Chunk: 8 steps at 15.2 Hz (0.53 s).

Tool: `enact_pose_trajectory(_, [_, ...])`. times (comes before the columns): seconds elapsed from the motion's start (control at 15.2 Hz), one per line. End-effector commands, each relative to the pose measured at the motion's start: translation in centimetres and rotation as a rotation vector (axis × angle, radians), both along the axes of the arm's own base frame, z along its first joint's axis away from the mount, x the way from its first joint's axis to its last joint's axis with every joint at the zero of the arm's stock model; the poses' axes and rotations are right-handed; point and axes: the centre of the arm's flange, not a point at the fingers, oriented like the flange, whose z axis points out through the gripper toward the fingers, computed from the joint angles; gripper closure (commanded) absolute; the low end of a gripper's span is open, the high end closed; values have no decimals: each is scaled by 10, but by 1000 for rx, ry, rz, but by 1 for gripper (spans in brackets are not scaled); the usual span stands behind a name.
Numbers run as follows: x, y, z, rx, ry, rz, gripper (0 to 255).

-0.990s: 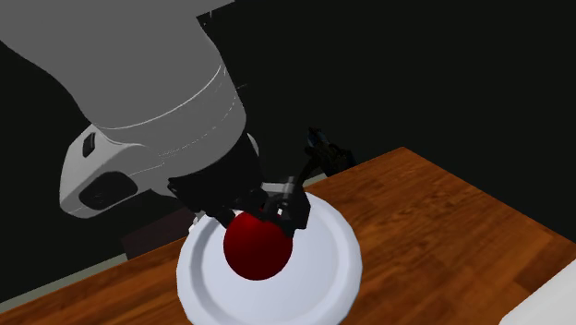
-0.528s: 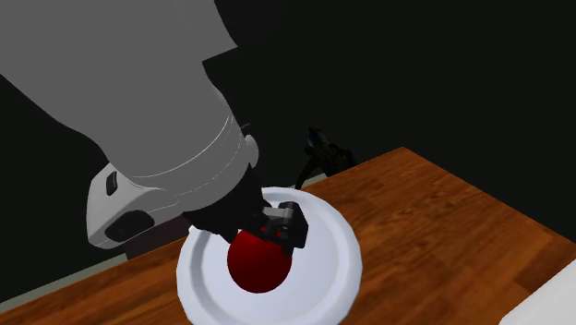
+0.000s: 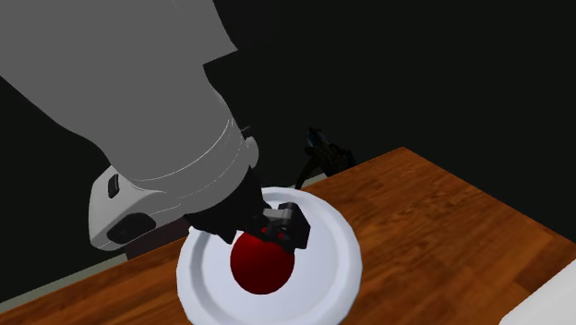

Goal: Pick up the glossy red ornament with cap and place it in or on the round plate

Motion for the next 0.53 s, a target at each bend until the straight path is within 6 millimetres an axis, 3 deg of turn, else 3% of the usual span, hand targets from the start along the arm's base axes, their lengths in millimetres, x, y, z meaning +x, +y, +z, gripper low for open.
enact_pose_trajectory(0.0, [0,0,0,0,0,0,0])
enact_pose_trajectory(0.2, [0,0,0,0,0,0,0])
enact_pose_trajectory(0.46, [2,-16,48,0,0,0,0])
